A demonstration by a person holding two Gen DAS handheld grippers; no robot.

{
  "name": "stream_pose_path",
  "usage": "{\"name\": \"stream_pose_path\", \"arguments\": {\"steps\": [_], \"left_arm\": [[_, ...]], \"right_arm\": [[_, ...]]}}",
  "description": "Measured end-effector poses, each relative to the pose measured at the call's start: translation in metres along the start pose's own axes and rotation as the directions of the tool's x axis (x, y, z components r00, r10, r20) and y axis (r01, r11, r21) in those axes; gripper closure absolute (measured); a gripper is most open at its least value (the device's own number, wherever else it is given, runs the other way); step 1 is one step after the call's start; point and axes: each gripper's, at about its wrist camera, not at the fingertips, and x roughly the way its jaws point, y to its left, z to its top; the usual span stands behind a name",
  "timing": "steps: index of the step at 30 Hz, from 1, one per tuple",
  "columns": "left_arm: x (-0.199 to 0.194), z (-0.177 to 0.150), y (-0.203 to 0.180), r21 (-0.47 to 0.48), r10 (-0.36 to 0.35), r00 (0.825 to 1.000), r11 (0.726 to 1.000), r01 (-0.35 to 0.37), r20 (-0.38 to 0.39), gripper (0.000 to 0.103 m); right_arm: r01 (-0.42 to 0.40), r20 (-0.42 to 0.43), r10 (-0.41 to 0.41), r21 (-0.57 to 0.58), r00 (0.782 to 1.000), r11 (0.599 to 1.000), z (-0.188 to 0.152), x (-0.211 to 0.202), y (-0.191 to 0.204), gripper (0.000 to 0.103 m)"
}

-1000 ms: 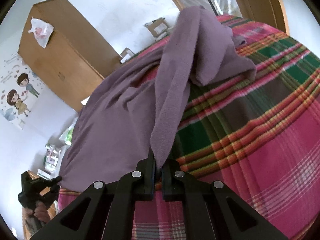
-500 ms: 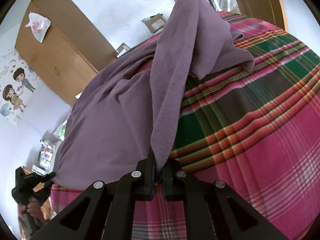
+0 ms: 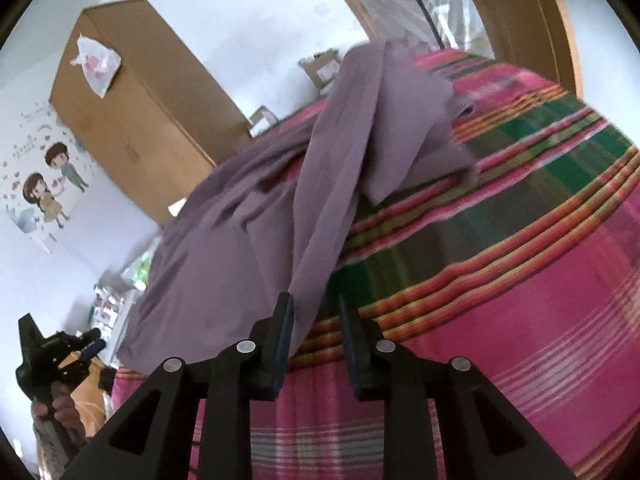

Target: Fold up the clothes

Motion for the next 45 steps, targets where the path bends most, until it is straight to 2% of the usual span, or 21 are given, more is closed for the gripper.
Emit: {"name": "stream_pose_path", "arguments": {"steps": [5,9,12,14,17,19,21,25,28,30,32,34,37,41,45], "left_arm": [[0.021,-0.011,-0.046,0.123,-0.065,0.995,0.99,0.074,-0.077,0.08],[0.039,-0.027,-0.089,0.221,-0.117,0.981,0.964,0.15,-0.153,0.08],[0.051,-0.045,-0.128,0.329,-0.156,0.965,0.918,0.221,-0.212,0.08],[0.062,-0.062,-0.153,0.378,-0.164,0.948,0.888,0.262,-0.273,0.079],[0.078,-0.087,-0.186,0.431,-0.174,0.92,0.842,0.324,-0.352,0.079],[0.085,-0.103,-0.204,0.455,-0.183,0.902,0.813,0.362,-0.391,0.079],[0.093,-0.119,-0.219,0.477,-0.182,0.889,0.789,0.387,-0.421,0.078],[0.106,-0.146,-0.241,0.538,-0.132,0.882,0.749,0.387,-0.452,0.078],[0.114,-0.154,-0.244,0.58,-0.076,0.901,0.741,0.338,-0.427,0.078],[0.117,-0.155,-0.242,0.595,-0.054,0.918,0.746,0.299,-0.394,0.078],[0.119,-0.158,-0.242,0.613,-0.033,0.926,0.741,0.275,-0.375,0.078],[0.123,-0.159,-0.242,0.619,-0.02,0.923,0.737,0.272,-0.383,0.078],[0.123,-0.159,-0.243,0.613,-0.021,0.917,0.738,0.282,-0.397,0.077],[0.12,-0.16,-0.251,0.651,-0.01,0.931,0.712,0.263,-0.365,0.077],[0.122,-0.163,-0.257,0.674,0.004,0.936,0.695,0.25,-0.352,0.077]], "right_arm": [[0.082,0.083,-0.079,-0.033,0.993,0.996,0.02,-0.05,-0.02,0.079],[0.185,0.162,-0.174,-0.059,0.971,0.981,0.041,-0.103,-0.036,0.079],[0.27,0.201,-0.251,-0.075,0.947,0.96,0.055,-0.143,-0.045,0.079],[0.352,0.231,-0.324,-0.09,0.917,0.932,0.063,-0.167,-0.049,0.078],[0.436,0.221,-0.404,-0.121,0.888,0.892,0.069,-0.193,-0.059,0.077],[0.443,0.207,-0.412,-0.136,0.887,0.886,0.069,-0.199,-0.067,0.077],[0.422,0.195,-0.393,-0.138,0.899,0.896,0.067,-0.194,-0.073,0.077],[0.327,0.091,-0.316,-0.144,0.944,0.934,0.061,-0.142,-0.085,0.076],[0.235,0.017,-0.235,-0.147,0.972,0.961,0.061,-0.093,-0.09,0.075],[0.201,-0.021,-0.207,-0.164,0.978,0.966,0.065,-0.061,-0.09,0.073],[0.176,-0.043,-0.185,-0.157,0.982,0.972,0.07,-0.041,-0.092,0.071],[0.117,-0.076,-0.13,-0.157,0.989,0.981,0.077,-0.019,-0.095,0.067],[0.088,-0.085,-0.104,-0.18,0.991,0.98,0.087,0.002,-0.094,0.066],[0.046,-0.113,-0.071,-0.209,0.991,0.977,0.096,0.023,-0.093,0.065],[0.03,-0.13,-0.073,-0.312,0.989,0.95,0.098,0.039,-0.078,0.065]]}}
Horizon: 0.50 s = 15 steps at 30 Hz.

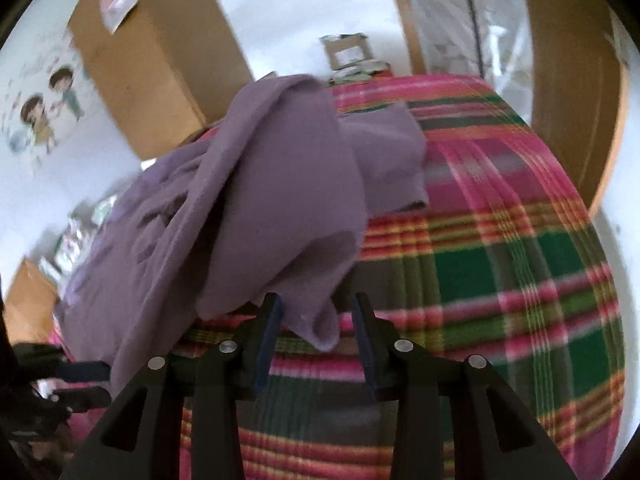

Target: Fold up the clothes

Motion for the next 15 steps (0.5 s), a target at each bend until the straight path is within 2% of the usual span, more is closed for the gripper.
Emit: {"name": "stream_pose_path", "arguments": {"steps": [2,5,8,9,10,11,12,15], "left_arm": [[0.003,0.001,-0.002,0.007,0.015,1.0,1.0,-0.014,-0.01,0.077],[0.01,0.0,-0.004,0.037,0.07,0.997,0.997,-0.069,-0.024,0.077],[0.015,-0.001,-0.007,0.055,0.088,0.995,0.995,-0.086,-0.038,0.077],[0.016,-0.002,-0.008,0.063,0.095,0.995,0.994,-0.092,-0.039,0.077],[0.017,-0.002,-0.009,0.068,0.099,0.994,0.993,-0.096,-0.039,0.077],[0.018,-0.002,-0.008,0.065,0.096,0.994,0.993,-0.094,-0.043,0.077],[0.02,-0.002,-0.007,0.059,0.09,0.995,0.994,-0.087,-0.049,0.077],[0.021,-0.003,-0.001,0.035,0.067,0.996,0.997,-0.065,-0.053,0.078]], "right_arm": [[0.004,-0.003,-0.005,-0.034,1.0,0.999,0.003,0.005,0.005,0.065],[-0.004,-0.026,0.003,-0.029,1.0,1.0,0.007,0.015,0.005,0.065],[-0.012,-0.025,0.011,-0.019,1.0,1.0,0.009,0.018,0.002,0.067],[-0.003,-0.015,0.003,-0.023,1.0,1.0,0.009,0.015,0.003,0.075],[0.006,-0.004,-0.006,-0.028,1.0,1.0,0.009,0.013,0.003,0.087],[0.02,0.005,-0.02,-0.041,1.0,0.999,0.008,0.01,0.005,0.092],[0.04,0.017,-0.039,-0.058,0.999,0.998,0.008,0.007,0.006,0.096],[0.094,0.056,-0.089,-0.097,0.994,0.991,0.007,-0.005,0.009,0.1]]}}
